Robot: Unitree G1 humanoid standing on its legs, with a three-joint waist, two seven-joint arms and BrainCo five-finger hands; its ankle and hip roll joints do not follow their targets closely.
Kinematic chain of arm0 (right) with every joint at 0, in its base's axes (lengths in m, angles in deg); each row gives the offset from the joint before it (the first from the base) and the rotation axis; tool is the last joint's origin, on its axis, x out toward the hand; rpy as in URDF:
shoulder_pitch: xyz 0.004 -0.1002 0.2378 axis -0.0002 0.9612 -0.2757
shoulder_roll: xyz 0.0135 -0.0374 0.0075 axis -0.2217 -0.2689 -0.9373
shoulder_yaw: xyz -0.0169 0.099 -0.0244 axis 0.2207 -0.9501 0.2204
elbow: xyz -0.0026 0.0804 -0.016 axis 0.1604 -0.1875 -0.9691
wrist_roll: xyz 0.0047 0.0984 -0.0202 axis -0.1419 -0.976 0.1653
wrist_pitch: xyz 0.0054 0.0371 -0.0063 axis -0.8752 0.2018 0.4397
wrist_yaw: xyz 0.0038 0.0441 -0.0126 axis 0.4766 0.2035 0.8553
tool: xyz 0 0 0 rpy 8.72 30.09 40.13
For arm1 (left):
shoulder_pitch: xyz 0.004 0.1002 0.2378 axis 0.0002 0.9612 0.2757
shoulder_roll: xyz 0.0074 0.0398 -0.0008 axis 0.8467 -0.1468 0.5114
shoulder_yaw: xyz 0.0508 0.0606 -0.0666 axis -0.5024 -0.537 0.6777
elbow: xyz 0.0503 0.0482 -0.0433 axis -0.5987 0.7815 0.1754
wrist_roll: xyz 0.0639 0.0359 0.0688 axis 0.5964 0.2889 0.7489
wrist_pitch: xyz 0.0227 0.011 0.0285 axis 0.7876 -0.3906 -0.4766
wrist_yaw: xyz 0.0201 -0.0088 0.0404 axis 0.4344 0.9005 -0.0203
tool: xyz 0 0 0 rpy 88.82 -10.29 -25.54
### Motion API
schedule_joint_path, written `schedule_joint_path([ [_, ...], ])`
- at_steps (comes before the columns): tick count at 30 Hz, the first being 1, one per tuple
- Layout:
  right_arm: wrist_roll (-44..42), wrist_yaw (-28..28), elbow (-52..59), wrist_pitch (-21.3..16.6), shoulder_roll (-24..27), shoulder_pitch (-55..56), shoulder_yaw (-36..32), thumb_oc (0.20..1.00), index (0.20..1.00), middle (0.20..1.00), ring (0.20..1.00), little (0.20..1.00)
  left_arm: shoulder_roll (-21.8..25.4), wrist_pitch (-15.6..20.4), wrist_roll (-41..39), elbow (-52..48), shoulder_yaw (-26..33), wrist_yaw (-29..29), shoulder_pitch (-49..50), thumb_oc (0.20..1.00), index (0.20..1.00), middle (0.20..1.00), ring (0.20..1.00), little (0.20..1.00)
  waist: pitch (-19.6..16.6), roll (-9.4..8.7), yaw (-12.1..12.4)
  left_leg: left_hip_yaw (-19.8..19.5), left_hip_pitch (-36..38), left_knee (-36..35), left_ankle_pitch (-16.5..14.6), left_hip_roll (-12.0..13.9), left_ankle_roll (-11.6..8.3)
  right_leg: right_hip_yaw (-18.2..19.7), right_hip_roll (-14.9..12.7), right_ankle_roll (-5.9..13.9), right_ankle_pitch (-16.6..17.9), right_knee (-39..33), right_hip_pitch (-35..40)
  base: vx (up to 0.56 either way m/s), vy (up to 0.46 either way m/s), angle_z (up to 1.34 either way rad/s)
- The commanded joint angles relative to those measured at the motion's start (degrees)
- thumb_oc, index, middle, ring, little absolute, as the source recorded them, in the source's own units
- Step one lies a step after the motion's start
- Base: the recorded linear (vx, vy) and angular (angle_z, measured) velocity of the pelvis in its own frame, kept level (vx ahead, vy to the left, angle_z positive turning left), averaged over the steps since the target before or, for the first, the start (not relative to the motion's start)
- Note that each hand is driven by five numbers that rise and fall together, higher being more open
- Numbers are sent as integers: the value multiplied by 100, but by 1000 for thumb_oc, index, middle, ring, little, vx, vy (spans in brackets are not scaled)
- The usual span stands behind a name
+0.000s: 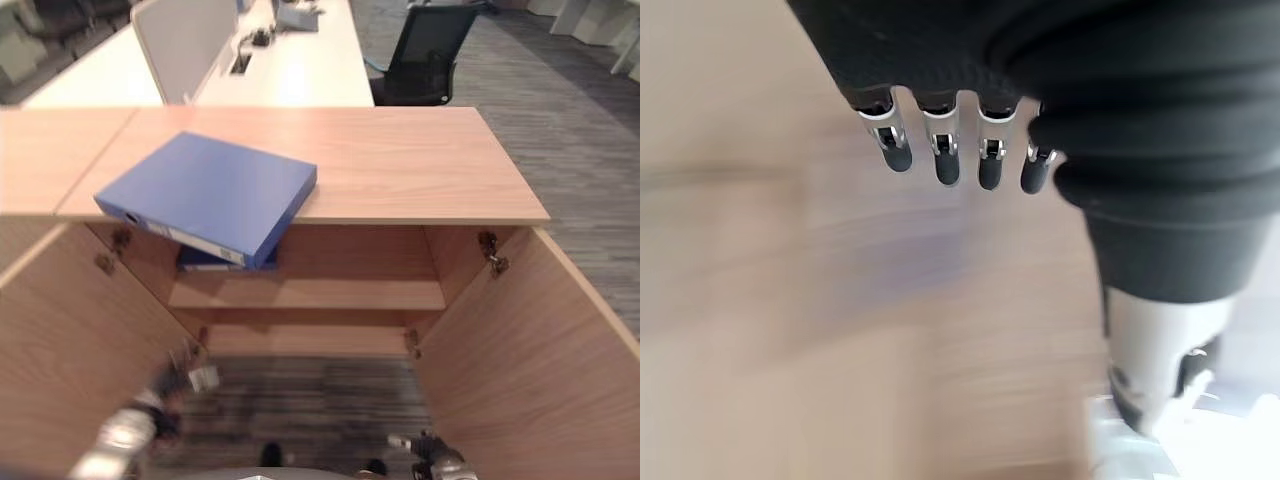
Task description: Put the empty folder in the office cabinet
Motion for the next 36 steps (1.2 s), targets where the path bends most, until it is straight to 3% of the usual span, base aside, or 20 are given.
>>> schedule_joint_path([
  [1, -74, 41, -491, 11, -343, -430, 264, 1000, 1000, 1000, 1000, 1000, -610, -58, 199, 1844, -76, -478, -237, 1000, 1000, 1000, 1000, 1000, 217, -97, 73, -86, -299, 17, -468, -221, 305, -305, -390, 249, 176, 351, -254, -3, -115, 12],
  [3, -197, 24, -450, -17, -419, -388, 248, 1000, 1000, 1000, 1000, 1000, -709, 13, 299, 1692, 50, -733, -281, 1000, 1000, 1000, 1000, 1000, 222, -151, 102, -113, -310, 17, -461, -205, 291, -316, -368, 239, 137, 330, -233, -1, -74, 18],
  [4, -432, -60, -337, -100, -598, -289, 235, 1000, 1000, 1000, 1000, 1000, -965, 153, 493, 1354, 362, -1283, -267, 1000, 1000, 1000, 1000, 1000, 228, -255, 160, -153, -322, 17, -460, -181, 263, -358, -354, 234, 88, 290, -188, -6, -106, 5],
  [7, -536, -200, -276, -203, -838, -110, 337, 1000, 1000, 1000, 1000, 1000, -1114, 317, 1054, 917, 616, -2220, -387, 1000, 1000, 1000, 1000, 1000, 210, -396, 235, -202, -304, 17, -488, -132, 188, -440, -322, 225, -1, 255, -103, 23, -116, 2],
  [13, -548, -349, -292, -252, -964, -39, 445, 1000, 1000, 1000, 1000, 1000, -905, 261, 1697, 548, 499, -2801, -751, 1000, 1000, 1000, 1000, 1000, 163, -471, 230, -271, -329, 17, -459, -121, 131, -494, -322, 223, -37, 241, -72, 20, -55, 9],
  [23, -363, -398, -362, -201, -852, -162, 471, 1000, 1000, 1000, 1000, 1000, 249, 123, 2804, 679, -428, -2253, -1271, 1000, 1000, 1000, 1000, 1000, 44, -357, 4, -200, -160, 17, -543, -108, 104, -427, -319, 234, -43, 252, 25, 7, -3, 0],
  [36, -29, -373, -428, -134, -746, -231, 576, 1000, 1000, 1000, 1000, 1000, 1010, 107, 3698, 989, -1089, -2111, -1982, 1000, 1000, 1000, 1000, 1000, -61, -313, -250, 34, 70, 17, -681, -155, 162, -212, -385, 292, 93, 273, 24, 14, 18, -9],
])
